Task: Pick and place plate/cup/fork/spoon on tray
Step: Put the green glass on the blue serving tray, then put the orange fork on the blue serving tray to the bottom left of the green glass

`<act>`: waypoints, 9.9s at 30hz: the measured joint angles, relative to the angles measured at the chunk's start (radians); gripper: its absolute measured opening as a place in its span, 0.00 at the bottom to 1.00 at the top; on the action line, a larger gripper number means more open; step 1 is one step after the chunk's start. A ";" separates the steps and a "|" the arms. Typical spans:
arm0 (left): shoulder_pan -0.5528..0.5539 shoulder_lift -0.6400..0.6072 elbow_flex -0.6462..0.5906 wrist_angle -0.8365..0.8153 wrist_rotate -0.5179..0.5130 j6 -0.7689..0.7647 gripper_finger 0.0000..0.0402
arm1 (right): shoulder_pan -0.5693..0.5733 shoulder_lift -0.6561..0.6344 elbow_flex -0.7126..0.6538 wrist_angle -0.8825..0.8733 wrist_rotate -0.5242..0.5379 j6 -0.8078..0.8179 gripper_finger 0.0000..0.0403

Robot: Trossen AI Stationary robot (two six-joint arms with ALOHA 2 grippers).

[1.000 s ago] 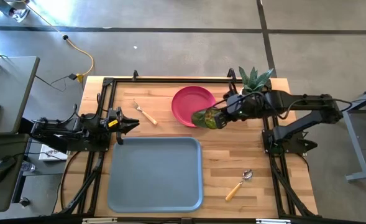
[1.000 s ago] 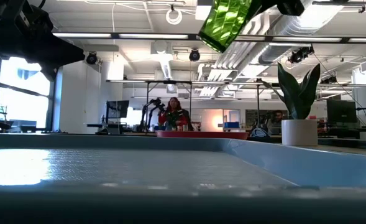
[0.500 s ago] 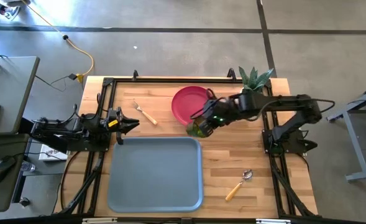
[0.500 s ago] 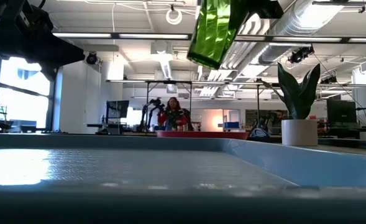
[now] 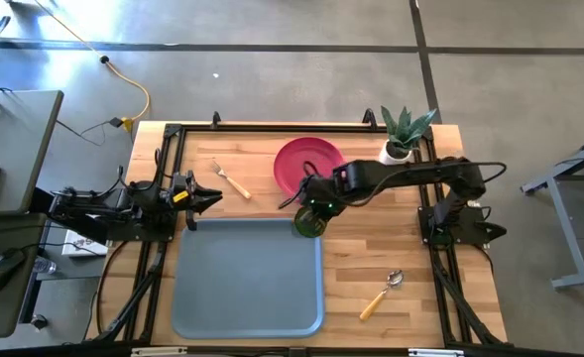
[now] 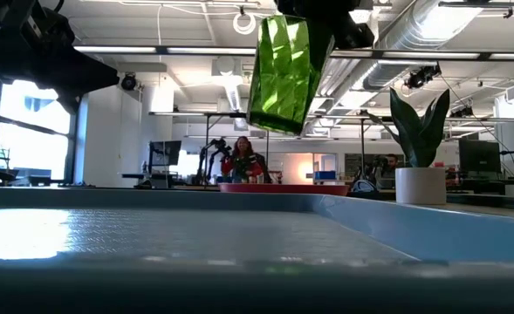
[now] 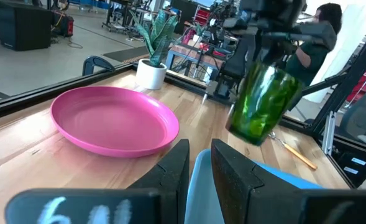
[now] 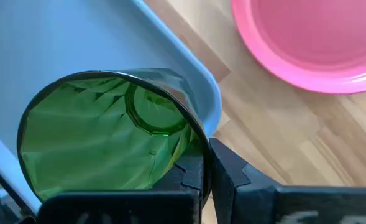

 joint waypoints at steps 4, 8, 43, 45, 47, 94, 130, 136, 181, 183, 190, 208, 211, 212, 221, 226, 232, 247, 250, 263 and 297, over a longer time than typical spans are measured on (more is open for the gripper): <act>0.000 0.000 0.000 -0.008 0.000 0.000 0.14 | 0.020 0.028 0.000 0.004 -0.001 0.005 0.00; 0.000 0.000 0.000 -0.019 0.000 0.000 0.14 | 0.035 0.064 0.000 0.004 -0.001 0.007 0.00; 0.000 0.000 0.000 -0.049 0.000 -0.001 0.14 | 0.042 0.221 -0.001 0.070 -0.056 -0.018 0.00; 0.000 0.000 0.000 -0.049 0.000 -0.001 0.14 | 0.042 0.221 -0.001 0.070 -0.056 -0.018 0.00; 0.000 0.000 0.000 -0.049 0.000 -0.001 0.14 | 0.042 0.221 -0.001 0.070 -0.056 -0.018 0.00; 0.000 0.000 0.000 -0.048 0.000 0.000 0.14 | 0.042 0.219 0.167 -0.016 0.000 -0.018 0.18; 0.000 0.022 0.012 -0.045 -0.232 -0.517 0.29 | -0.032 0.191 0.606 -0.195 0.288 -0.018 0.18; 0.000 0.080 0.062 -0.045 -0.255 -0.565 0.29 | -0.069 0.174 0.605 -0.236 0.288 -0.079 0.18; 0.400 0.995 0.597 -0.247 -0.119 -1.010 0.29 | -0.320 0.102 0.603 -0.383 0.244 -0.664 0.18; 0.408 1.027 0.597 -0.261 -0.091 -1.050 0.29 | -0.320 0.102 0.601 -0.383 0.244 -0.687 0.18; 0.413 1.114 0.597 -0.265 -0.012 -1.101 0.29 | -0.320 0.102 0.600 -0.383 0.244 -0.723 0.18; 0.452 1.161 0.597 -0.333 0.177 -1.145 0.29 | -0.374 0.103 0.600 -0.382 0.313 -0.757 0.18; 0.474 1.161 0.597 -0.338 0.180 -1.187 0.29 | -0.400 0.103 0.600 -0.382 0.313 -0.806 0.18; 0.482 1.161 0.597 -0.338 0.185 -1.200 0.29 | -0.409 0.103 0.600 -0.382 0.313 -0.809 0.18; 0.551 1.184 0.597 -0.397 0.175 -1.244 0.29 | -0.478 0.103 0.600 -0.382 0.313 -0.875 0.18; 0.555 1.236 0.597 -0.397 0.214 -1.258 0.29 | -0.507 0.103 0.600 -0.381 0.313 -0.875 0.18; 0.557 1.323 0.677 -0.458 0.258 -1.220 0.25 | -0.529 0.103 0.600 -0.377 0.312 -0.889 0.18; 0.608 1.398 0.948 -0.734 0.272 -1.134 0.18 | -0.541 0.103 0.600 -0.373 0.268 -0.916 0.18; 0.623 1.398 0.965 -0.745 0.270 -1.122 0.18 | -0.541 0.103 0.600 -0.373 0.266 -0.916 0.18; 0.654 1.398 0.975 -0.714 0.270 -1.041 0.23 | -0.541 0.103 0.600 -0.374 0.266 -0.916 0.18; 0.522 1.401 0.965 -0.823 0.104 -1.509 0.27 | -0.541 0.103 0.600 -0.370 0.267 -0.915 0.18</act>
